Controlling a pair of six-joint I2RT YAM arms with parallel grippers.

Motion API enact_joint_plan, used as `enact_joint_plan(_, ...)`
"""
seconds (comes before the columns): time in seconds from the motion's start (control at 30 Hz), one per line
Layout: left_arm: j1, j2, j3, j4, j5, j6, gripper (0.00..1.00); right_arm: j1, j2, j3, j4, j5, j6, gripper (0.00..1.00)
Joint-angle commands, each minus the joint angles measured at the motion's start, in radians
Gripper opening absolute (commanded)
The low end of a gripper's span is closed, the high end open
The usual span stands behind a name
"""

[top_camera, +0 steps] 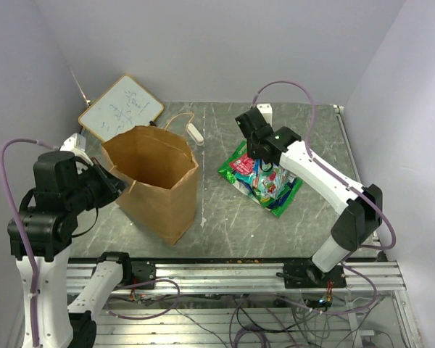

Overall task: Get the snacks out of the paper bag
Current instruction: Place the snack at the center of the board.

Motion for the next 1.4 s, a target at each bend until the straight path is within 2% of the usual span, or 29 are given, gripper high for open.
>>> enact_joint_plan(0.0, 0.002, -0.040, -0.015, -0.081, -0.094, 0.032, 0.09, -0.014, 0.036, 0.044, -0.090, 0.017, -0.013, 0.00)
enact_joint_plan(0.5, 0.001, -0.083, 0.075, -0.217, -0.213, 0.028, 0.17, -0.020, 0.089, 0.093, -0.088, 0.083, -0.133, 0.00)
enact_joint_plan(0.67, -0.001, -0.088, 0.110, -0.215, -0.226, 0.025, 0.32, -0.020, 0.090, 0.082, -0.090, 0.058, -0.135, 0.00)
enact_joint_plan(0.87, -0.005, -0.115, 0.116, -0.212, -0.253, 0.026, 0.58, -0.030, 0.146, 0.136, -0.208, 0.074, -0.128, 0.00)
enact_joint_plan(0.93, -0.011, -0.114, 0.122, -0.200, -0.256, 0.050, 0.72, -0.037, 0.163, 0.158, -0.254, 0.110, -0.128, 0.00)
enact_joint_plan(0.97, -0.013, -0.112, 0.125, -0.198, -0.257, 0.066, 0.85, -0.037, 0.164, 0.151, -0.254, 0.123, -0.148, 0.00)
enact_joint_plan(1.0, -0.013, -0.114, 0.128, -0.202, -0.265, 0.075, 0.92, -0.037, 0.170, 0.154, -0.261, 0.126, -0.162, 0.00)
enact_joint_plan(1.13, -0.024, -0.129, 0.154, -0.198, -0.277, 0.064, 0.97, -0.038, 0.227, 0.244, -0.402, 0.099, -0.107, 0.00)
enact_joint_plan(1.37, -0.051, -0.092, 0.275, -0.155, -0.330, 0.138, 0.98, -0.037, 0.317, 0.283, -0.438, 0.109, -0.040, 0.03)
